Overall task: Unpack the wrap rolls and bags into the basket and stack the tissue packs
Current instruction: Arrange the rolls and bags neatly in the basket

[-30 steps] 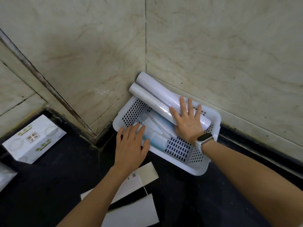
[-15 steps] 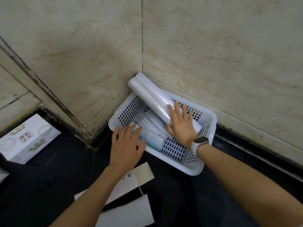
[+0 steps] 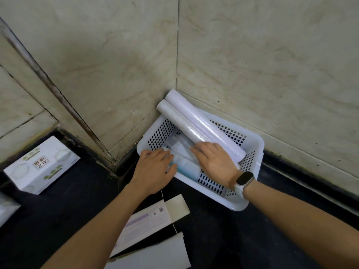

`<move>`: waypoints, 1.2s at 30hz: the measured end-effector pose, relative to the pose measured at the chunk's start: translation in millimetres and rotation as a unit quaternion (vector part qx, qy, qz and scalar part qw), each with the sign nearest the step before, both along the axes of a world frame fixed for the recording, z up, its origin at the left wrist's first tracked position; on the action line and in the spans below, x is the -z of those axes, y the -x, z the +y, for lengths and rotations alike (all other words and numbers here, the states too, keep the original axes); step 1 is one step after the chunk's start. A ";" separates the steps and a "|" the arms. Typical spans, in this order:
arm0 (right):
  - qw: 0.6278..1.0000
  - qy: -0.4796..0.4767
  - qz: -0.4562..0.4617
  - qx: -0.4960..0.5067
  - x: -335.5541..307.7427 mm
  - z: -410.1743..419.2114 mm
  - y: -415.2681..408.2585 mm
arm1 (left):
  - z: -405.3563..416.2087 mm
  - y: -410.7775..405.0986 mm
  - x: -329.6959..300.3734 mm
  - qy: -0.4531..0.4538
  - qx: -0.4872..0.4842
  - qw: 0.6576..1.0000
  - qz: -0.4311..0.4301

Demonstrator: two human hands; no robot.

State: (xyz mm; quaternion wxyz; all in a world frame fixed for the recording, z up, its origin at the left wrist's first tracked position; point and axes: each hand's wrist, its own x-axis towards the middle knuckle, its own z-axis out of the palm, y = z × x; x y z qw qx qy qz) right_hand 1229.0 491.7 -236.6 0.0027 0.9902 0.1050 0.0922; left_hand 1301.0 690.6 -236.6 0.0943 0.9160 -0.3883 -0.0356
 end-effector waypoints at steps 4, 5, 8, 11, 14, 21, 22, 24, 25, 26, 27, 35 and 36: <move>0.971 -0.132 0.199 -0.014 15.6 17.9 -6.0 | 1.0 -6.0 -5.1 0.036 -0.005 0.999 -0.033; 0.958 -0.153 0.243 -0.008 17.1 16.4 -8.3 | 0.6 -6.7 -6.0 0.026 0.002 0.999 -0.036; 0.930 -0.200 0.309 0.000 13.2 8.8 -12.7 | -2.0 -13.6 -5.0 -0.039 0.031 0.999 -0.010; 0.953 -0.140 0.267 0.023 10.6 10.2 -11.8 | -11.0 -24.3 -7.2 -0.131 0.056 0.990 -0.005; 0.966 -0.022 0.224 0.129 15.7 22.3 -12.0 | -15.3 -28.0 -7.8 -0.172 0.062 0.983 -0.003; 0.948 -0.009 0.313 0.060 16.9 12.0 -16.3 | -10.0 -24.4 1.6 -0.109 0.066 0.991 -0.051; 0.945 -0.009 0.324 0.050 15.4 9.4 -15.9 | -10.1 -24.4 1.8 -0.099 0.060 0.992 -0.046; 0.942 -0.013 0.332 0.038 14.1 5.5 -14.3 | -12.2 -25.8 1.7 -0.079 0.043 0.996 -0.019; 0.943 -0.017 0.332 0.032 14.5 4.2 -13.3 | -13.4 -27.3 1.1 -0.071 0.037 0.997 0.000; 0.944 -0.024 0.329 0.025 15.4 3.2 -12.2 | -14.7 -30.2 1.1 -0.066 0.031 0.997 0.022; 0.945 -0.032 0.326 0.018 16.5 1.9 -11.4 | -16.7 -34.0 1.5 -0.065 0.031 0.997 0.042; 0.932 -0.021 0.362 0.009 11.9 -5.9 -2.9 | -55.6 -63.1 5.1 -0.203 0.099 0.961 0.159; 0.939 -0.008 0.344 0.007 9.2 -6.0 -0.5 | -59.2 -64.2 7.1 -0.217 0.102 0.959 0.154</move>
